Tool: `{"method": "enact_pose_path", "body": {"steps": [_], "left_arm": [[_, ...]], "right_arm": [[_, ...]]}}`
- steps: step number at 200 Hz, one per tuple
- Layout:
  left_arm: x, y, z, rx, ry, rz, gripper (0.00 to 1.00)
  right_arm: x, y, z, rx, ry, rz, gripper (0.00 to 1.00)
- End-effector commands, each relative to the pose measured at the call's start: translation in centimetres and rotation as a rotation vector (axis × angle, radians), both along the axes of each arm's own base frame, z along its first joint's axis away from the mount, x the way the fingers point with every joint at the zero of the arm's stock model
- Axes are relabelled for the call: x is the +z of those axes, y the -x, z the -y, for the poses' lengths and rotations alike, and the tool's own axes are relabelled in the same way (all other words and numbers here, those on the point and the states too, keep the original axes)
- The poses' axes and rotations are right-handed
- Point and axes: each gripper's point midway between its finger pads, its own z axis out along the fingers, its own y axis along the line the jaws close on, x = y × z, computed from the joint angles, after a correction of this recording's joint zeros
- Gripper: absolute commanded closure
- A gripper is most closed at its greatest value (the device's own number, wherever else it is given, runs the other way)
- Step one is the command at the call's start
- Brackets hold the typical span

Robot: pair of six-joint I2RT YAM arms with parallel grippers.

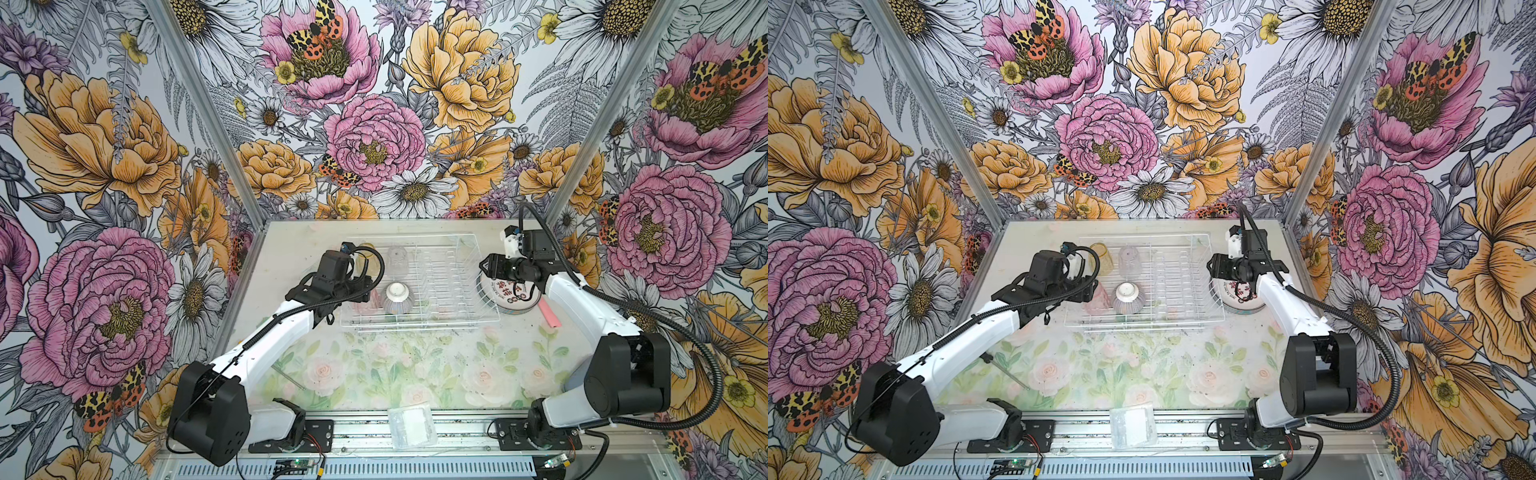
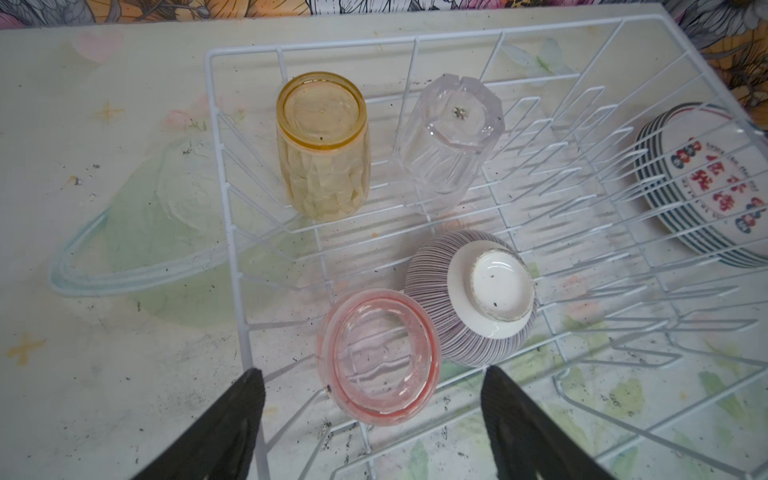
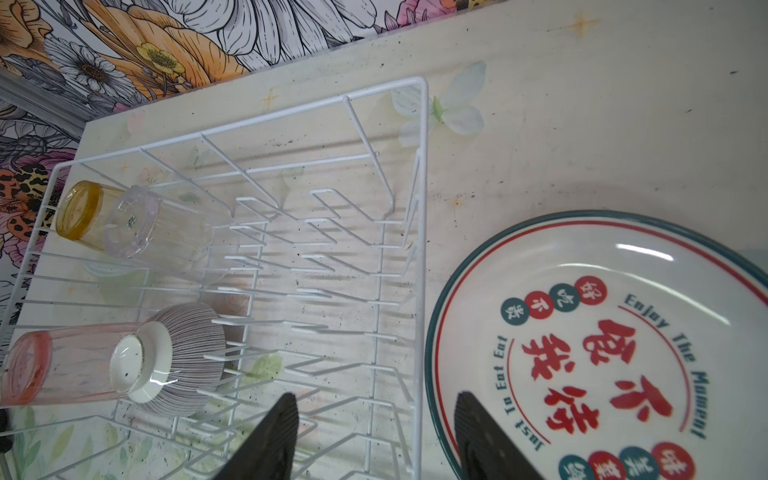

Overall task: Unload the mixed dishes from the dish rack
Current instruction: 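Open the left gripper and lower it around the pink-rimmed glass, then lift the pink-rimmed glass with the left gripper while the right gripper approaches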

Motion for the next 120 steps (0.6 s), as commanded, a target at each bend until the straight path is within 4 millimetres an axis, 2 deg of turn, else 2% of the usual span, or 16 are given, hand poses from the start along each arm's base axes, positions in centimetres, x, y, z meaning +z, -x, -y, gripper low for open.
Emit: {"method": "enact_pose_path", "body": {"steps": [1,33,70,120], "left_arm": [[-0.3,0.1,-0.3,0.01,-0.091,-0.031,0.04],[-1.4,-0.2,-0.6,0.034,-0.169,-0.079,0.01],[-2.6,-0.7,0.7,-0.001,-0.167,-0.135,0.01],[-4.0,-0.8,1.3,-0.014,-0.206,-0.2,0.01]], "right_arm": [[1.5,0.6,-0.3,-0.001,-0.014,0.043,0.37],[2.4,1.2,-0.4,0.0,-0.025,0.064,0.37],[2.8,1.6,-0.3,-0.005,-0.022,0.078,0.37],[2.8,1.7,-0.2,-0.007,-0.021,0.079,0.37]]}}
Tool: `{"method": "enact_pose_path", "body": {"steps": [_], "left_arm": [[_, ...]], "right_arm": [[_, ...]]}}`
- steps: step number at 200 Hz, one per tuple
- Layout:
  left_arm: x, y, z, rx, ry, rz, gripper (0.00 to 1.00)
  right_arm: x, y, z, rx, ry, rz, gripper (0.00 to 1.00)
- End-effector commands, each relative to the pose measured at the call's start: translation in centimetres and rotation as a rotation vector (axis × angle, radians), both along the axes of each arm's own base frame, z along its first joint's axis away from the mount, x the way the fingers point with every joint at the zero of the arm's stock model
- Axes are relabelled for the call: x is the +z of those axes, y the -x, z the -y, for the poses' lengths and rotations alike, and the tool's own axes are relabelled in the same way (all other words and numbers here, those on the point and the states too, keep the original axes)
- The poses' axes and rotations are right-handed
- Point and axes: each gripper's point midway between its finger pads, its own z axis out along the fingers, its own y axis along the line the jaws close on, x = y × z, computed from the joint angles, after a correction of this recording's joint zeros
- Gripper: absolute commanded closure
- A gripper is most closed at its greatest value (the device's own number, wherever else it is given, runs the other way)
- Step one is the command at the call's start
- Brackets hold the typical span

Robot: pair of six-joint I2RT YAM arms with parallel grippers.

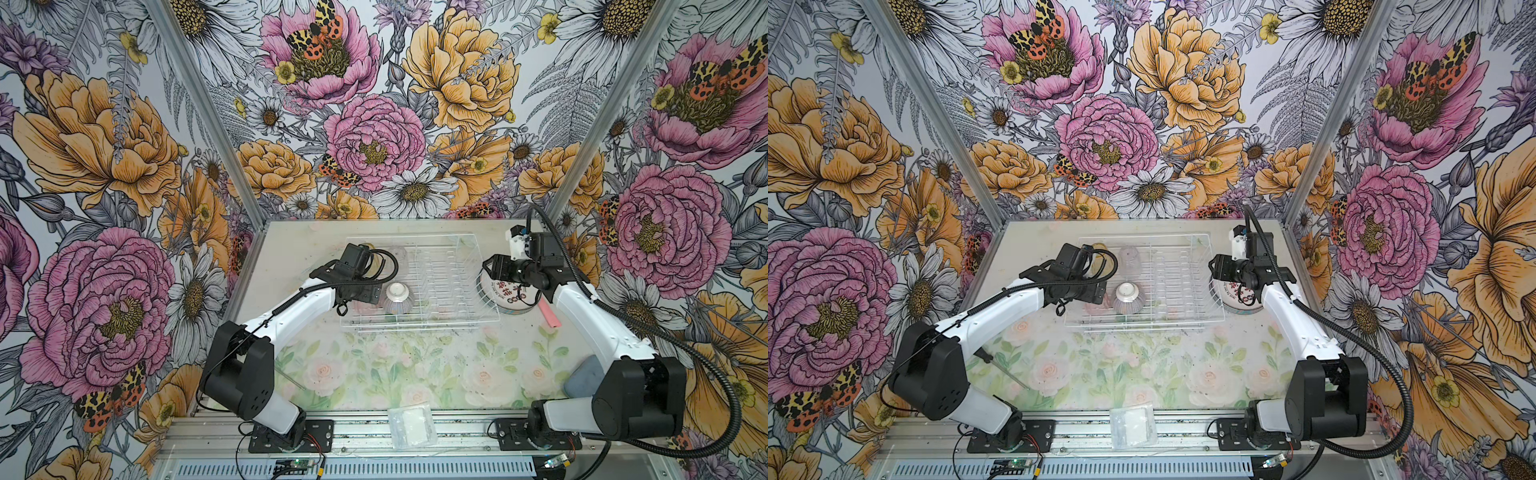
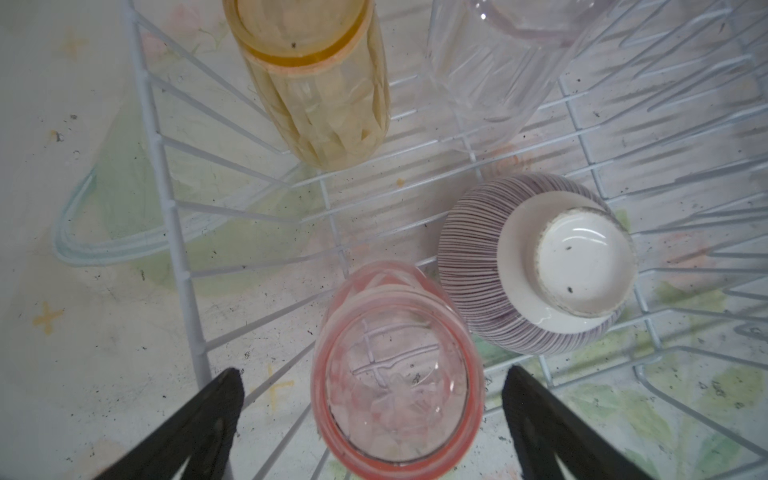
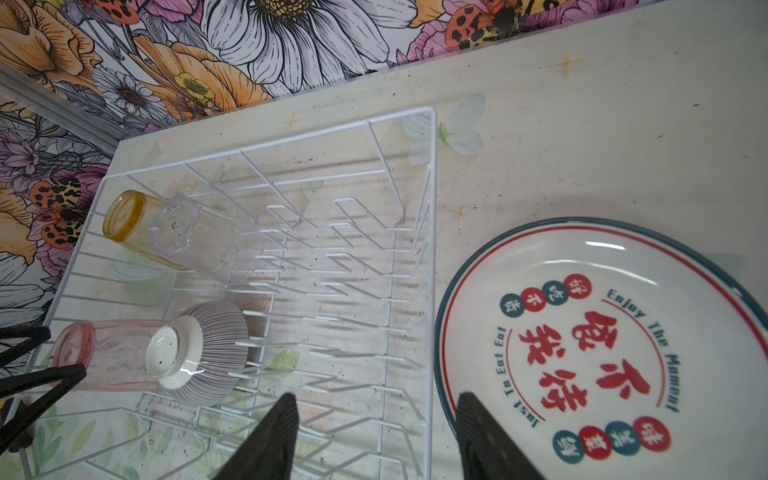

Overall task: Unload the mixed dishes from the dish rack
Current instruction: 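Lift the pink-rimmed glass with the left gripper while the right gripper approaches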

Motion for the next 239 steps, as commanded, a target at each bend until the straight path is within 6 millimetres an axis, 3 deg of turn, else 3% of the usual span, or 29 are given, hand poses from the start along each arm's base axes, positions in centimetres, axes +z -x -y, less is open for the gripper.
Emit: {"method": "enact_pose_path", "body": {"steps": [1,118,198,239], "left_arm": [[0.3,0.1,0.3,-0.01,-0.022,-0.01,0.01],[-2.4,-0.4,0.8,-0.014,-0.065,-0.12,0.12],[-3.5,0.0,0.9,-0.034,-0.053,-0.177,0.36],[-2.0,-0.1,0.7,-0.032,-0.027,-0.145,0.39]], "right_arm": [[0.8,0.2,-0.3,0.001,-0.008,0.025,0.37],[0.1,0.0,-0.1,0.002,0.002,0.01,0.37],[0.1,0.0,-0.3,0.007,-0.003,0.011,0.37],[1.4,0.5,-0.7,0.024,-0.029,0.039,0.37]]}}
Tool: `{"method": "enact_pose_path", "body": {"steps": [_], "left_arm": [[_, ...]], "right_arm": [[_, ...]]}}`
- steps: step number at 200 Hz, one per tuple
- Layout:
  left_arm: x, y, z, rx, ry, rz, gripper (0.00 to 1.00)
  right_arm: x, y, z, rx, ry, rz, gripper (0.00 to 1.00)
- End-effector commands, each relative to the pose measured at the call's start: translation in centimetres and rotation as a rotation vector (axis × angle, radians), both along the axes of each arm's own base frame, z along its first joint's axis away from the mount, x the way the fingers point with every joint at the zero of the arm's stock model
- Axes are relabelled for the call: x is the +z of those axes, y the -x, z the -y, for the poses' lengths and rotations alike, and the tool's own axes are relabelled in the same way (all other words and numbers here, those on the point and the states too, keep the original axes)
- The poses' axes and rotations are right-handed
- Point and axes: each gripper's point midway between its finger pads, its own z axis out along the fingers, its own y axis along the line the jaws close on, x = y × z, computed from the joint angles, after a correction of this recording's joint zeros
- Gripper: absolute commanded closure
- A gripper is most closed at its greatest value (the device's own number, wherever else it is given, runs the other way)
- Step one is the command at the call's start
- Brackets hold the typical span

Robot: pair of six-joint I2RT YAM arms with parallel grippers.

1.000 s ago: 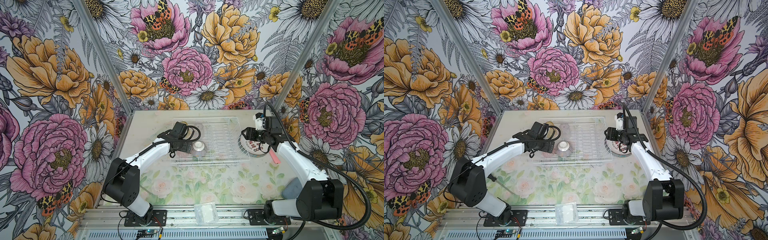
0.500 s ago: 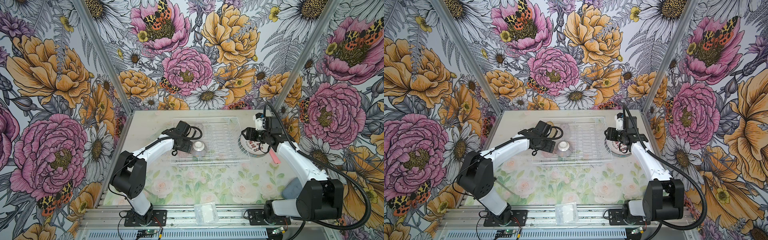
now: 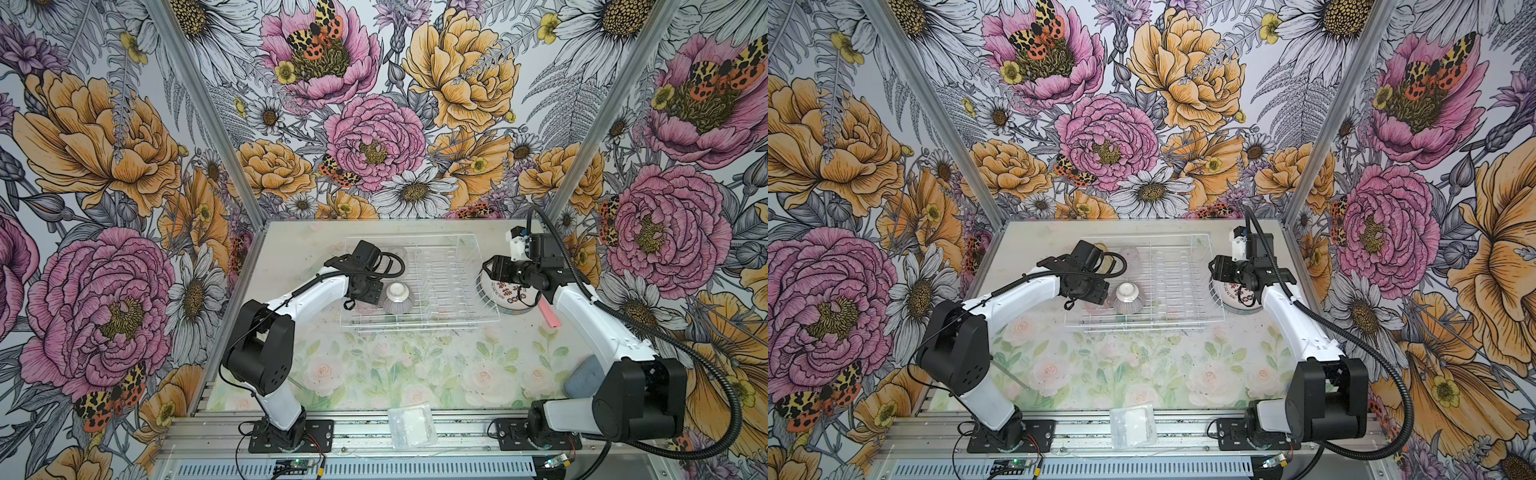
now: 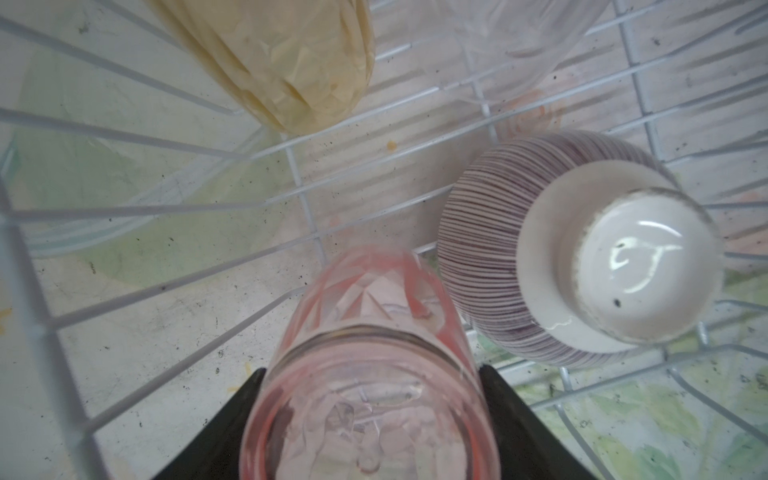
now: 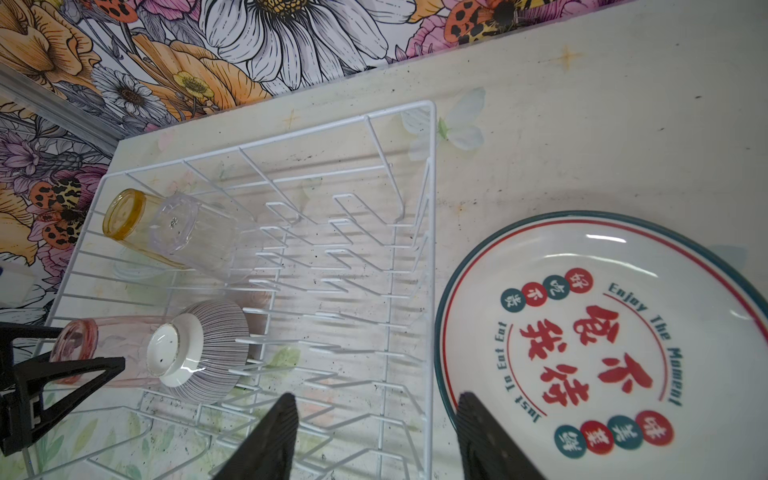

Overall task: Unload the mixed dishes from the dish rack
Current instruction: 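Lift the pink-rimmed glass with the left gripper while the right gripper approaches, then grasp the pink-rimmed glass with the right gripper while the left gripper releases it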

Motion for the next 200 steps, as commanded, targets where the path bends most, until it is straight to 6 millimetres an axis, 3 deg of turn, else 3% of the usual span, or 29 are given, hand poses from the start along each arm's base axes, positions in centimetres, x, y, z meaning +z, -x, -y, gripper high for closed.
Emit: {"method": "enact_pose_path", "body": {"steps": [1,42,95,150,184,200], "left_arm": [[0.9,0.2,-0.1,-0.013,0.031,-0.004,0.39],[3.4,0.2,-1.0,-0.004,0.117,0.034,0.41],[7.7,0.6,-1.2,-0.03,0.279,0.099,0.42],[13.8,1.8,2.8,-0.168,0.586,0.199,0.41],[17.0,2.4,5.1,-0.246,0.79,0.253,0.4],[17.9,2.6,5.8,-0.271,0.859,0.265,0.4]], "right_arm": [[1.7,0.4,-0.7,0.026,-0.026,0.049,0.37],[3.4,1.6,-3.3,0.142,-0.135,0.073,0.37],[5.8,4.7,-7.5,0.354,-0.354,0.105,0.37],[7.1,7.9,-12.8,0.561,-0.536,0.144,0.41],[8.4,8.1,-14.5,0.598,-0.72,0.249,0.41],[8.1,8.0,-15.1,0.597,-0.744,0.254,0.42]]}}
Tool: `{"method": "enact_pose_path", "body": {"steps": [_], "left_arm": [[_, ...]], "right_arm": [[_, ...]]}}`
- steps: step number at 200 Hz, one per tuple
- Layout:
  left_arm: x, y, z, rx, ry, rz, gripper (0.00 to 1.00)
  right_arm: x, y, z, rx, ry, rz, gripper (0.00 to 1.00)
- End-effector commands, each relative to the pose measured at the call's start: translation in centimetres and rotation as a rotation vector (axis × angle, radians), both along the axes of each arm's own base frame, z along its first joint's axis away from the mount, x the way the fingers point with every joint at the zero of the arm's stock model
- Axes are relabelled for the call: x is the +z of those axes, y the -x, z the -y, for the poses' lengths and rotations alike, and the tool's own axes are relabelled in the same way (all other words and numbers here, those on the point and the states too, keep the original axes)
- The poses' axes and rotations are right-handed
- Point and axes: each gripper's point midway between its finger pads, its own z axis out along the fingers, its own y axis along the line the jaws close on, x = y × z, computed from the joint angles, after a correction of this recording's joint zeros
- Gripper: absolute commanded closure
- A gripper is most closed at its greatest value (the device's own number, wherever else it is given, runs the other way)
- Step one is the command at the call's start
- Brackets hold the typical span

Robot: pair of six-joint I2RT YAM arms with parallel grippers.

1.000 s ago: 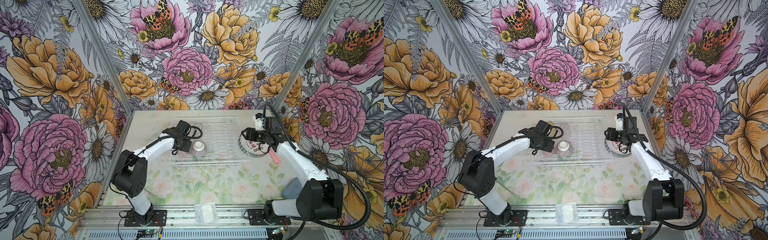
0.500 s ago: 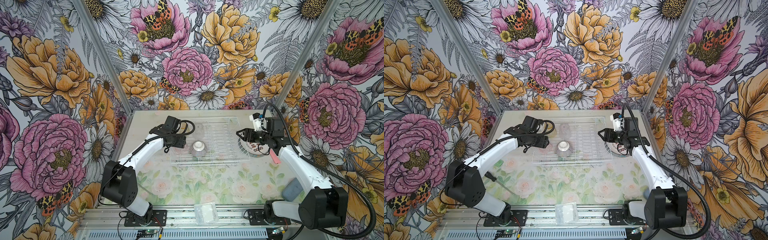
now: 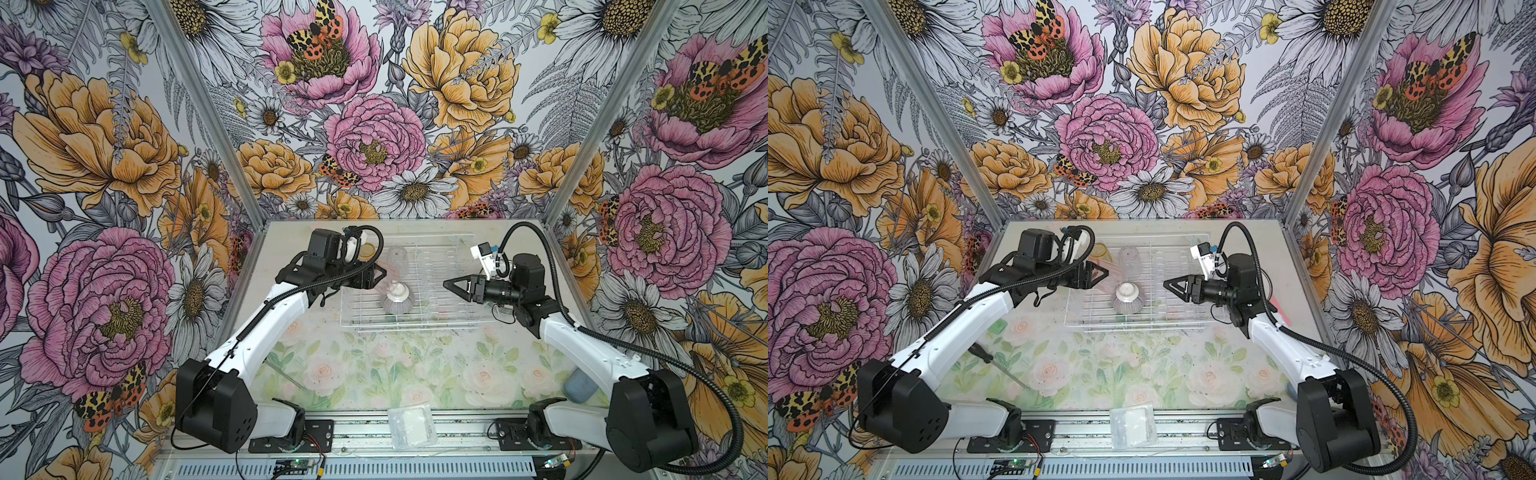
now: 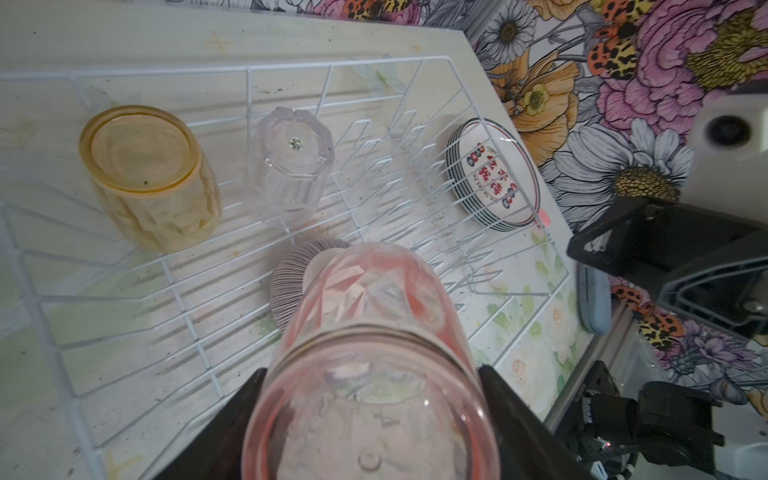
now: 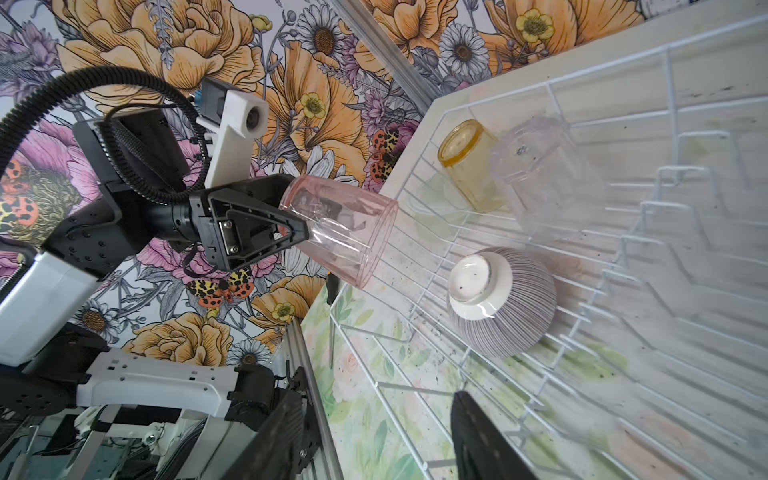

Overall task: Unload the mixed dishes from the dish rack
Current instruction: 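Grasp the pink-rimmed glass with the right gripper while the left gripper releases it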

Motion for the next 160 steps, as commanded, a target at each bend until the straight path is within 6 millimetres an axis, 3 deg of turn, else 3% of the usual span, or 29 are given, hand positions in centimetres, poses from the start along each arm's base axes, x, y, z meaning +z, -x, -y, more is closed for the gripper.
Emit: {"method": "enact_pose_path", "body": {"steps": [1,48,96,160], "left_arm": [[4.1,0.4,2.2,-0.092,0.199,0.082,0.4],[5.2,0.7,4.3,-0.174,0.371,0.085,0.41],[5.7,1.0,5.8,-0.226,0.424,0.087,0.41],[5.2,1.0,7.9,-0.279,0.458,0.063,0.41]], "right_arm": [[4.4,-0.3,-1.1,0.027,-0.145,0.137,0.42],[4.5,-0.1,-3.7,0.072,-0.18,0.151,0.44],[4.6,-0.8,-4.6,0.082,-0.209,0.156,0.45],[8.1,-0.9,-5.1,0.126,-0.354,0.226,0.48]]}}
